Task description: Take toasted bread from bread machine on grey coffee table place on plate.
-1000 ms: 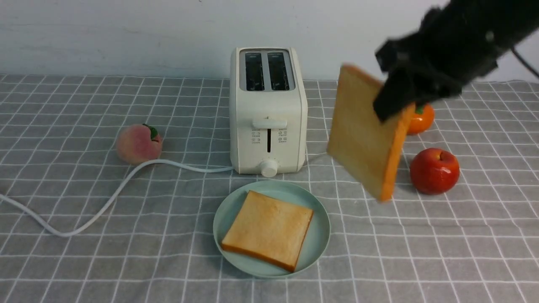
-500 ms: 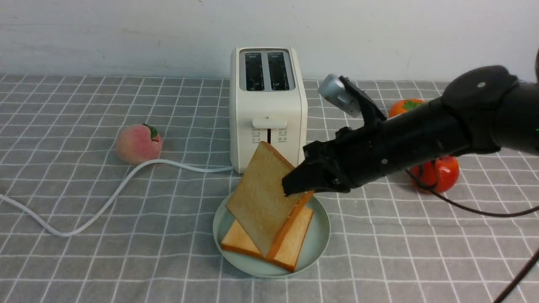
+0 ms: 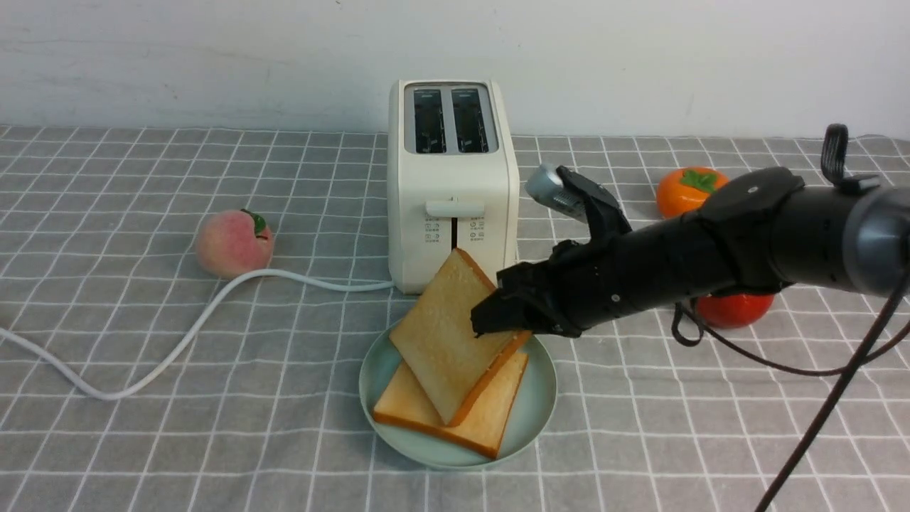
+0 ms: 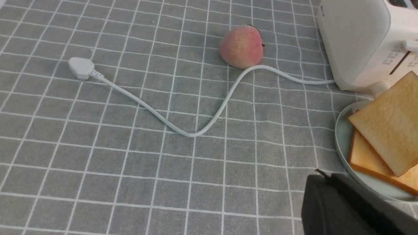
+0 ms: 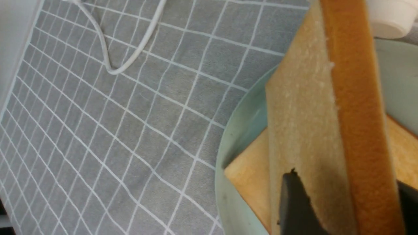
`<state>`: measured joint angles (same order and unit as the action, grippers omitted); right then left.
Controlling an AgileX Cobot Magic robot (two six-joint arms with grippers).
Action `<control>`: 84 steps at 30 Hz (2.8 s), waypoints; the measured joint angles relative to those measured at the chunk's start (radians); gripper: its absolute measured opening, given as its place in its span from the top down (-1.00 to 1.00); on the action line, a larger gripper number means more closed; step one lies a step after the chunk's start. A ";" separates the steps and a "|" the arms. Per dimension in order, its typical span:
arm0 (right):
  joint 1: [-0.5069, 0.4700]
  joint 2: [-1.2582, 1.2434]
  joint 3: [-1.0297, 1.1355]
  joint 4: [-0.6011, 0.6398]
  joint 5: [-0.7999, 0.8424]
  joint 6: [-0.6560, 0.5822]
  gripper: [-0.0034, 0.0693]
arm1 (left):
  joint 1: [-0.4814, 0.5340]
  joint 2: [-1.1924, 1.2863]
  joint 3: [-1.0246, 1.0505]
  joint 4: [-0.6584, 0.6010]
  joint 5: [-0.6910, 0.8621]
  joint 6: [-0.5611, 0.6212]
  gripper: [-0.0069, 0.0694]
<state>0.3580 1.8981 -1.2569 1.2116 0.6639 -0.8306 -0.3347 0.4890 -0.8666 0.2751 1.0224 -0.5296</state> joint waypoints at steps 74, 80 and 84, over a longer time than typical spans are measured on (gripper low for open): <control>-0.133 -1.866 0.950 -1.350 -0.401 1.191 0.76 | 0.055 -0.152 0.214 -0.201 -0.404 0.153 0.81; -0.133 -1.866 0.950 -1.350 -0.401 1.191 0.73 | 0.286 -0.423 0.622 -0.352 -0.670 0.284 0.80; -0.133 -1.866 0.950 -1.350 -0.401 1.191 0.72 | 0.320 -0.496 0.819 -0.357 -0.706 0.280 0.78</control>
<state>0.2251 0.0316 -0.3064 -0.1388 0.2633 0.3607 -0.0150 -0.0068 -0.0472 -0.0824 0.3164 -0.2498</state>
